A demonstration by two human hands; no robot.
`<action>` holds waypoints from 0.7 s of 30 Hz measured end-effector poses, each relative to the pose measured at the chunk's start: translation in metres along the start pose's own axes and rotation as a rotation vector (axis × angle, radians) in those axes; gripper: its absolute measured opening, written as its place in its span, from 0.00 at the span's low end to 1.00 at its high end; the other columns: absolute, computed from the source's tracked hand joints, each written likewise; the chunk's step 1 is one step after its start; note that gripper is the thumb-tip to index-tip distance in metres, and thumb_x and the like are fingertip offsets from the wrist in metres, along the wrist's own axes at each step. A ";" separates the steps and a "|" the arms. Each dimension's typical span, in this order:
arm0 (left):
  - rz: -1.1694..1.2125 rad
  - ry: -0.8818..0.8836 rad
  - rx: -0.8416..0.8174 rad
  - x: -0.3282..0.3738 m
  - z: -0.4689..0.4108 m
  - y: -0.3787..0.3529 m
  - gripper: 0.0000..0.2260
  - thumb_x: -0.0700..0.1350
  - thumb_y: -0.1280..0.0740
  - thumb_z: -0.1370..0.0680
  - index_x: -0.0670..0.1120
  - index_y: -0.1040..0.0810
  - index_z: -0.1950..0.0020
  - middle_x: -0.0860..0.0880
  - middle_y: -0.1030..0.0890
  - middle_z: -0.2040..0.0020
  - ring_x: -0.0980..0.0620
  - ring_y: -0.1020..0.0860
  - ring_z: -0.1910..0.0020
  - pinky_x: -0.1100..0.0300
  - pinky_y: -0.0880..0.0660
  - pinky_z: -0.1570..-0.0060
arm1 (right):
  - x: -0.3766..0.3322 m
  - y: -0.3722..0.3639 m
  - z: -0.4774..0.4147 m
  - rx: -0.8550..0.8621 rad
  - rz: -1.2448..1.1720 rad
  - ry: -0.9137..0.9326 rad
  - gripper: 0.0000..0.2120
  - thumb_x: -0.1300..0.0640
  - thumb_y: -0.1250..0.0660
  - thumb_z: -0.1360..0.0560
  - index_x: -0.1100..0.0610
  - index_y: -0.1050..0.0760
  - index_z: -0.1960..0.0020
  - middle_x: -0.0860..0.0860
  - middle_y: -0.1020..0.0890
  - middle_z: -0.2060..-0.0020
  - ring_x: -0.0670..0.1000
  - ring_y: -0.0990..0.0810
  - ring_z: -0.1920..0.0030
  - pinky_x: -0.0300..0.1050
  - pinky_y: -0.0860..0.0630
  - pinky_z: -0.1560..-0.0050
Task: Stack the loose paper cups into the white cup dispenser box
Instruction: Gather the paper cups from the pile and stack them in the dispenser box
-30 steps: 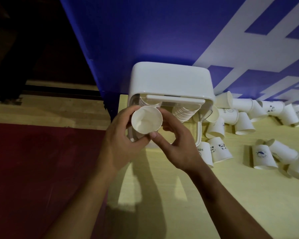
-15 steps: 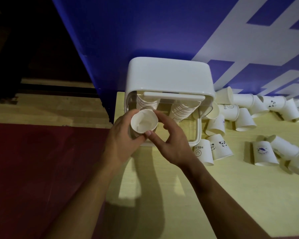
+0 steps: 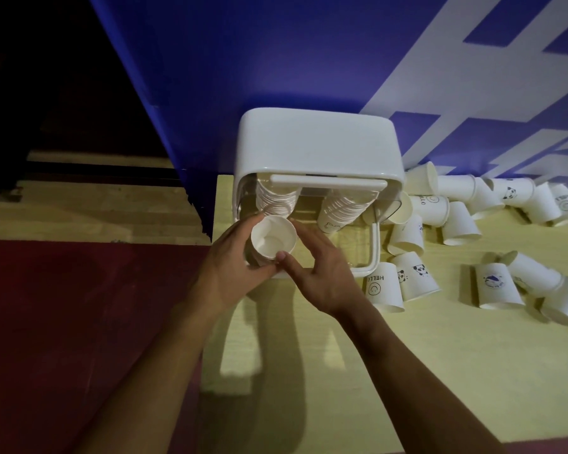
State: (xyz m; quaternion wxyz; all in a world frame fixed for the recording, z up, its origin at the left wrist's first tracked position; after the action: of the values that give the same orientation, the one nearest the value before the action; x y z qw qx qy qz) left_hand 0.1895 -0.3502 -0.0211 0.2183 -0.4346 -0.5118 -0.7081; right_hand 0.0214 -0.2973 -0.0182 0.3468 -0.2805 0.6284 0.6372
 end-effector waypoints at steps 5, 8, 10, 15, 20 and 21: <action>-0.142 -0.079 0.085 0.016 0.018 0.011 0.39 0.48 0.20 0.28 0.52 0.34 0.20 0.51 0.28 0.25 0.57 0.30 0.29 0.67 0.32 0.36 | 0.005 0.033 0.019 0.081 0.014 -0.066 0.28 0.40 0.32 0.20 0.51 0.28 0.24 0.47 0.23 0.30 0.43 0.25 0.32 0.41 0.27 0.34; -0.113 -0.232 0.152 0.055 0.025 0.012 0.31 0.50 0.24 0.27 0.48 0.27 0.25 0.51 0.26 0.27 0.59 0.29 0.31 0.76 0.36 0.34 | 0.024 0.076 0.035 0.159 -0.003 -0.109 0.24 0.42 0.30 0.21 0.49 0.25 0.27 0.43 0.19 0.35 0.41 0.21 0.38 0.43 0.22 0.38; -0.071 -0.325 0.132 0.088 0.019 -0.002 0.28 0.52 0.28 0.26 0.47 0.25 0.28 0.51 0.23 0.30 0.56 0.26 0.32 0.69 0.32 0.33 | 0.043 0.113 0.047 0.212 -0.039 -0.165 0.21 0.45 0.29 0.21 0.48 0.23 0.29 0.41 0.18 0.39 0.41 0.19 0.42 0.44 0.20 0.41; -0.065 -0.462 -0.021 0.171 -0.013 -0.085 0.24 0.50 0.27 0.25 0.49 0.24 0.30 0.58 0.24 0.30 0.56 0.23 0.33 0.55 0.22 0.38 | 0.100 0.223 0.085 0.355 0.004 -0.249 0.17 0.49 0.30 0.20 0.50 0.20 0.32 0.41 0.16 0.44 0.39 0.17 0.48 0.34 0.21 0.49; -0.160 -0.500 -0.181 0.247 -0.052 -0.208 0.25 0.52 0.26 0.25 0.55 0.26 0.28 0.59 0.27 0.27 0.58 0.26 0.33 0.57 0.24 0.40 | 0.181 0.340 0.135 0.514 -0.002 -0.356 0.13 0.57 0.29 0.20 0.55 0.18 0.36 0.43 0.14 0.50 0.39 0.17 0.51 0.26 0.26 0.54; -0.186 -0.511 -0.214 0.263 -0.062 -0.236 0.25 0.53 0.27 0.24 0.55 0.27 0.28 0.58 0.27 0.27 0.57 0.25 0.33 0.57 0.24 0.41 | 0.198 0.362 0.143 0.531 0.003 -0.371 0.12 0.58 0.29 0.20 0.55 0.18 0.36 0.43 0.14 0.50 0.38 0.17 0.51 0.25 0.26 0.54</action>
State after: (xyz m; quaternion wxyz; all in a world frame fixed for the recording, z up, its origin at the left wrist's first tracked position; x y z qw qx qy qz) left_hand -0.1513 -0.2810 0.0666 -0.0306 -0.5705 -0.5103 -0.6428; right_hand -0.3743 -0.1260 0.0514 0.5157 -0.0583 0.6992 0.4917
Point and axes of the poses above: each hand's wrist, its own z-axis away from the middle knuckle, its own y-axis out of the back of the hand, x = y × z, the point moved 6 cm from there along -z, towards the middle knuckle
